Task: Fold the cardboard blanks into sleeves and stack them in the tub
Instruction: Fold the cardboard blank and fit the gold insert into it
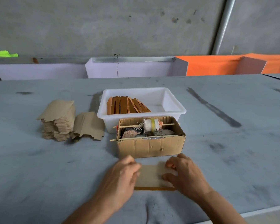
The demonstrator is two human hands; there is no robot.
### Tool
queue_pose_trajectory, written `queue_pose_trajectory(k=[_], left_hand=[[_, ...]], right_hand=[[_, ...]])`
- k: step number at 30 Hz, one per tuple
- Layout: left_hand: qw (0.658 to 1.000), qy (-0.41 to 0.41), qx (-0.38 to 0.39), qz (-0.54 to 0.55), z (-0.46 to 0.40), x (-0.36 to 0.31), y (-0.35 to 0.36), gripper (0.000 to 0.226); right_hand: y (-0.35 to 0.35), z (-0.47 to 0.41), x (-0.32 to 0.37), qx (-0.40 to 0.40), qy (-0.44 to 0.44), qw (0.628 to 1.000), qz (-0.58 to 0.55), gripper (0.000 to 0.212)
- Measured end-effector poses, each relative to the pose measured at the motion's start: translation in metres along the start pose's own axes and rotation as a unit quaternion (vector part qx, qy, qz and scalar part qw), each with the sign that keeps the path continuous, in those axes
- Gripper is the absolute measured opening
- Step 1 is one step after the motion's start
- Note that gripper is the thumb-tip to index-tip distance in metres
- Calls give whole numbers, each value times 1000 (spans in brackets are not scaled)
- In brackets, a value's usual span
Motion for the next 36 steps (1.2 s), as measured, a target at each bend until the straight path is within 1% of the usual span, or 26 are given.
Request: queue_pose_trajectory(k=[1,3,5,8,11,17,20,22,25,28,31,34,36], left_hand=[[1000,-19,1,-19,-7,4,3,21],[995,-56,49,-63,-20,8,9,37],[991,-80,73,-76,-28,9,13,43],[989,-119,79,-49,-32,8,14,36],[983,-153,95,-44,-32,8,11,33],[980,-151,112,-64,-30,7,12,31],[974,-191,119,-17,-29,7,12,35],[971,-208,118,9,-30,9,11,38],[976,-189,108,9,-33,7,10,29],[979,-181,87,21,-34,6,11,24],[981,-175,73,34,-34,9,13,14],[982,-174,61,42,-32,14,15,11],[982,-173,52,45,-31,16,15,11]], right_hand=[[-2,-4,0,18,0,1000,-3,36],[-6,-11,-1,49,-3,999,-7,36],[-8,-13,0,61,-11,998,-10,32],[-8,-11,-4,46,-17,999,-20,35],[-3,-7,-6,37,-20,999,-26,39],[-1,-3,-4,35,-36,998,-33,44],[-1,-2,-5,31,-36,998,-34,44],[-1,-5,-2,28,-28,998,-54,42],[-2,-11,2,14,-9,996,-91,34],[-2,-14,3,-17,-1,992,-123,27],[-1,-15,6,-36,-15,992,-118,21],[0,-16,8,-27,-23,993,-115,9],[0,-16,8,-17,-32,992,-117,9]])
Point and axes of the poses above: each hand's wrist, its own z-axis away from the middle knuckle, its own y-axis out of the palm, x = y × z, the point moved 3 cm from there along -z, towards the middle knuckle, and after that the axes turned 11 degrees about -x, right-handed, at the moved point
